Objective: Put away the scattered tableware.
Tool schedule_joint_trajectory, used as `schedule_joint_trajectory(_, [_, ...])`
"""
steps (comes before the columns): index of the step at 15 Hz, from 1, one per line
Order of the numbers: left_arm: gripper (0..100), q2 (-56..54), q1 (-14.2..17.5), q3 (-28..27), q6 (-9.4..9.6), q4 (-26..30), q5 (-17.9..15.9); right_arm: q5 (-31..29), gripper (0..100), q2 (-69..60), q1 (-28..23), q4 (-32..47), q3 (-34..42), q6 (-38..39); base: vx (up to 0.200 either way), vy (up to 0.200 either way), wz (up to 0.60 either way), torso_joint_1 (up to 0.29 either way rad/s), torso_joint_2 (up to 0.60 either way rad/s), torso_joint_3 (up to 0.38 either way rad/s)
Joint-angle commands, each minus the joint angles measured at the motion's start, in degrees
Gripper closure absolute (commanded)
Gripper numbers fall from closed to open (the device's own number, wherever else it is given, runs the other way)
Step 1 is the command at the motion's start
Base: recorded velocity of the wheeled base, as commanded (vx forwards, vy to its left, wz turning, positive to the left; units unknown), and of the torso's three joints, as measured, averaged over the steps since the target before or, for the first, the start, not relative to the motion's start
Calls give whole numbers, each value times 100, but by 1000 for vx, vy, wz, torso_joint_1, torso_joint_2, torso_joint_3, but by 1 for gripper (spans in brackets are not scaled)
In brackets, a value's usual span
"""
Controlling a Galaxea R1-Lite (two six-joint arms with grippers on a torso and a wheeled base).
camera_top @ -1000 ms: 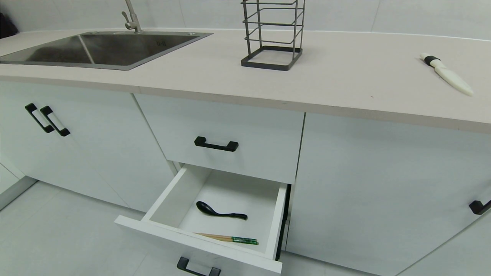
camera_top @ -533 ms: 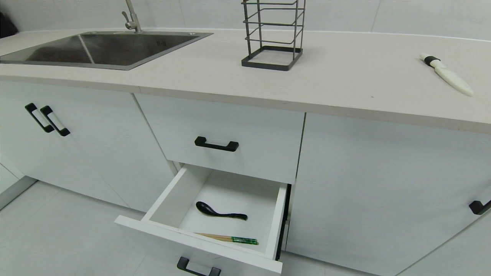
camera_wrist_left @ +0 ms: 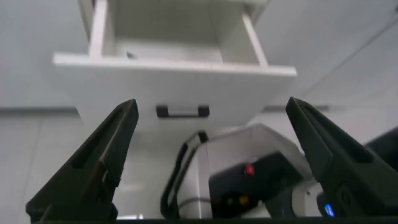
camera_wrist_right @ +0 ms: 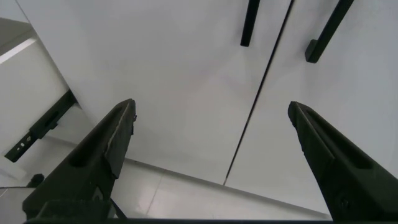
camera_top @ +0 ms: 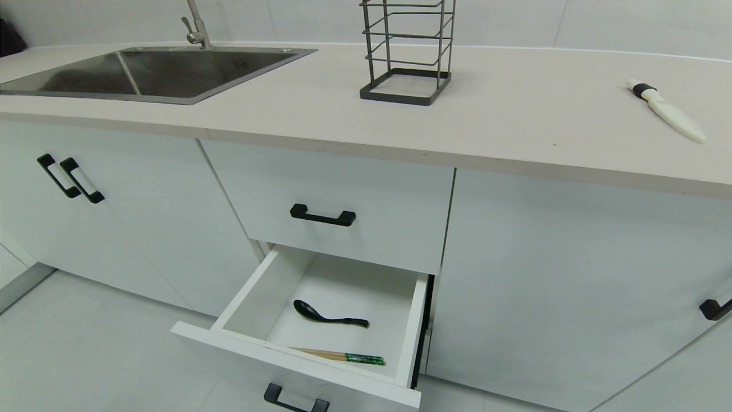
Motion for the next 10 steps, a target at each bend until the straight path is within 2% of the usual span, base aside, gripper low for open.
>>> schedule_joint_trajectory(1, [0, 1291, -128, 74, 130, 263, 3, 5, 0, -31, 0, -1, 0, -4, 0, 0, 0, 0, 0, 0])
schedule_joint_trajectory(3, [0, 2170, -295, 21, 464, 228, 3, 93, 0, -31, 0, -1, 0, -92, 0, 0, 0, 0, 0, 0])
schedule_joint_trajectory(5, [0, 2899, -480, -14, 939, 167, 21, 102, 0, -31, 0, -1, 0, -92, 0, 0, 0, 0, 0, 0])
schedule_joint_trajectory(7, [0, 3717, -515, -23, 1396, -203, 56, 102, 0, -31, 0, -1, 0, -83, 0, 0, 0, 0, 0, 0])
schedule_joint_trajectory(8, [0, 4095, -515, -102, 1484, -572, 126, 102, 0, -31, 0, -1, 0, -83, 0, 0, 0, 0, 0, 0])
schedule_joint_trajectory(9, [0, 4490, -577, -190, 1492, -888, 293, 102, 0, -31, 0, -1, 0, -83, 0, 0, 0, 0, 0, 0])
schedule_joint_trajectory(10, [0, 4859, -770, -286, 1466, -1082, 416, 102, 0, -40, 0, -1, 0, -83, 0, 0, 0, 0, 0, 0])
